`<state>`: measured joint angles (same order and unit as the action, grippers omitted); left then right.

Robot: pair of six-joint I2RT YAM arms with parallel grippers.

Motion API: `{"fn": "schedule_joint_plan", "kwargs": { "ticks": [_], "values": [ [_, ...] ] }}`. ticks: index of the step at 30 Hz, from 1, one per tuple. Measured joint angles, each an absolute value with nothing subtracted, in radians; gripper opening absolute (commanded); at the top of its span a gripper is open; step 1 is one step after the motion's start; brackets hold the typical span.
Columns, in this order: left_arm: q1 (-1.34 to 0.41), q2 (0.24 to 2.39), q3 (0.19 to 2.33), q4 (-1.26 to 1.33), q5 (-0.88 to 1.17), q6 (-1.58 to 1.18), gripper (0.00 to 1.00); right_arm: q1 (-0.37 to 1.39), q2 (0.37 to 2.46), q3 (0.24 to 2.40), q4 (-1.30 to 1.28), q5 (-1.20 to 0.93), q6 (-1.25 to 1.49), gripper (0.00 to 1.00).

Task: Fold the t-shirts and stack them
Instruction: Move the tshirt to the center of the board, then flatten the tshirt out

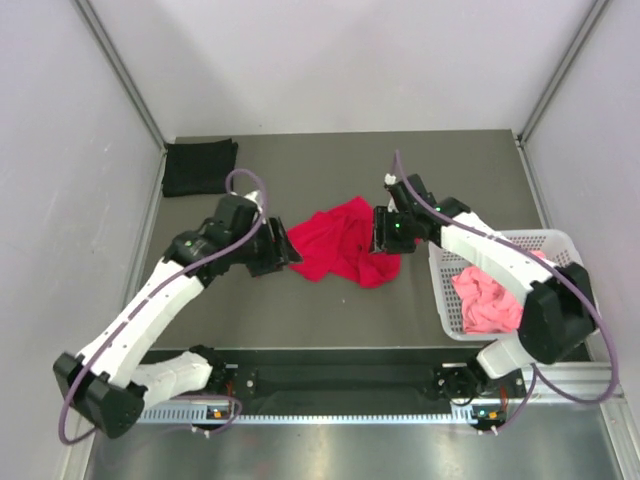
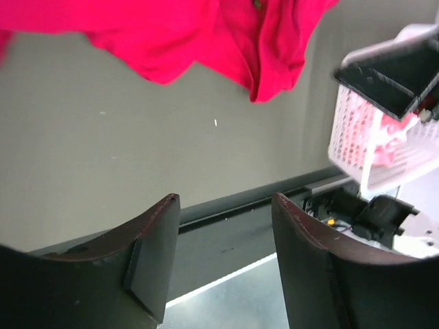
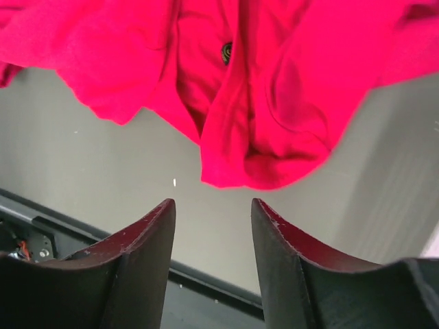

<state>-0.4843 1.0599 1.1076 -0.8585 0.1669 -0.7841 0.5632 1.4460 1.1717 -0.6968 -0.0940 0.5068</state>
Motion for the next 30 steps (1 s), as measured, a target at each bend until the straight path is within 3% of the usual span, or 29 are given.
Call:
{"fn": "schedule_joint_plan", "kwargs": {
  "ticks": [8, 17, 24, 30],
  "values": [
    [-0.553, 1.35, 1.046, -0.653, 0.189, -0.761, 0.64, 0.573, 1.594, 1.163, -0.638, -0.107, 0.472, 0.6],
    [-0.553, 1.748, 1.229, -0.594, 0.19, -0.673, 0.61, 0.615, 1.634, 1.126, -0.63, -0.054, 0.435, 0.56],
    [-0.553, 1.874, 1.332, -0.577, 0.176, -0.658, 0.51, 0.618, 1.677, 1.12, -0.614, -0.028, 0.427, 0.57],
    [-0.556, 1.891, 1.367, -0.55, 0.156, -0.654, 0.54, 0.624, 1.694, 1.12, -0.611, -0.023, 0.426, 0.57]
  ]
}}
